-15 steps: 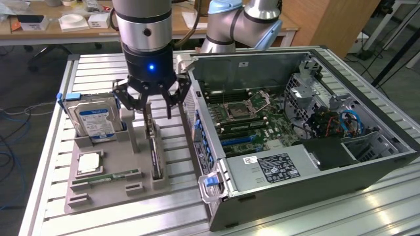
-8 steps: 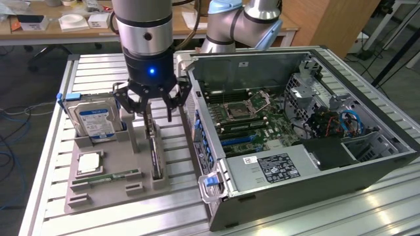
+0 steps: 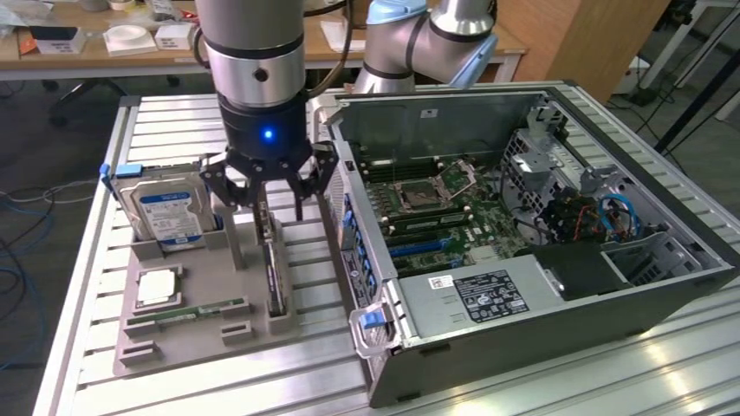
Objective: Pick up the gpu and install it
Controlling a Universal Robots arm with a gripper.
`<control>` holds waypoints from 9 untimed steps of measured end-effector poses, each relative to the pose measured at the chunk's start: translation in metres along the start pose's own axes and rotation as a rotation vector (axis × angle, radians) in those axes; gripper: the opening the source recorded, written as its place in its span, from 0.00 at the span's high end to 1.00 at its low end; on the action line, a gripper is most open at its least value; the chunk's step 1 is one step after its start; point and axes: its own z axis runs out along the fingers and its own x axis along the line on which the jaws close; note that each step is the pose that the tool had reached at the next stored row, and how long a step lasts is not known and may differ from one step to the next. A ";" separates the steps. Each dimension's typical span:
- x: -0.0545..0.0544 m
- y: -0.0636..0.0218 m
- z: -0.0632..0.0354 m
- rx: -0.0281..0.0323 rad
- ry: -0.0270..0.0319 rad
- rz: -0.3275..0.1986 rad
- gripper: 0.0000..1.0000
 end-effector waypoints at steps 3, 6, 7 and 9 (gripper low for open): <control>0.000 -0.0005 0.0040 -0.0002 -0.0002 0.000 0.47; 0.001 -0.0011 0.0077 -0.0001 -0.0002 0.000 0.47; 0.002 -0.0011 0.0087 0.0000 -0.0002 0.000 0.47; 0.003 -0.0012 0.0104 0.0000 -0.0002 0.000 0.47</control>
